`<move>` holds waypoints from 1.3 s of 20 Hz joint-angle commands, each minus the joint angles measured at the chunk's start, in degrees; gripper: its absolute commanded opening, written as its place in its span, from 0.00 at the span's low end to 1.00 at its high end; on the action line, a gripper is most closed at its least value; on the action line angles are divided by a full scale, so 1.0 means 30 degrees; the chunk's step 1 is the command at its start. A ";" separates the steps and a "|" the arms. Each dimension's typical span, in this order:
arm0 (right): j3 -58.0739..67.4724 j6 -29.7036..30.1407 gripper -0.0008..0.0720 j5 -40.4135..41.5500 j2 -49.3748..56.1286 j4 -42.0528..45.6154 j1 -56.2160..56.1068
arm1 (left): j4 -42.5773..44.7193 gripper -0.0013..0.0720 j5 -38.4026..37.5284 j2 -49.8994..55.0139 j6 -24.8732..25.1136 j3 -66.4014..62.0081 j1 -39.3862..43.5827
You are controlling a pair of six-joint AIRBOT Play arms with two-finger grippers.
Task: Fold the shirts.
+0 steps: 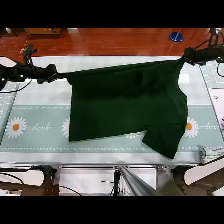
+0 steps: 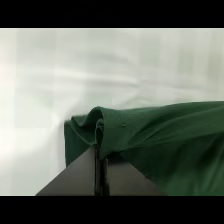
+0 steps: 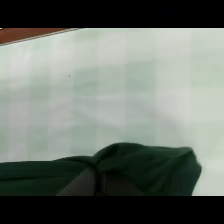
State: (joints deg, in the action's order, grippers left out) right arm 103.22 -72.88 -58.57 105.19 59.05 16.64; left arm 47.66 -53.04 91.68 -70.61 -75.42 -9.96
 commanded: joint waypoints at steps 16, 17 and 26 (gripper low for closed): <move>0.0248 -0.0699 0.07 -0.3337 0.0131 0.2331 0.0109 | -0.0175 0.05 -0.5297 0.2550 0.1362 -0.3534 0.0029; 0.0248 -0.1399 0.07 -0.4452 -0.0335 0.3279 0.0109 | -0.0175 0.05 -0.6863 0.2550 0.1151 -0.4014 0.0066; -0.2076 -0.2433 0.07 -0.8765 -0.0947 0.6295 0.0087 | 0.4284 0.05 -1.0200 0.2849 -0.1610 -0.3118 0.0605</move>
State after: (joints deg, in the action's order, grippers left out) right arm 100.12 -78.63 -82.41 102.65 75.33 16.93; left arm 55.75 -81.17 99.90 -73.30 -86.30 -8.32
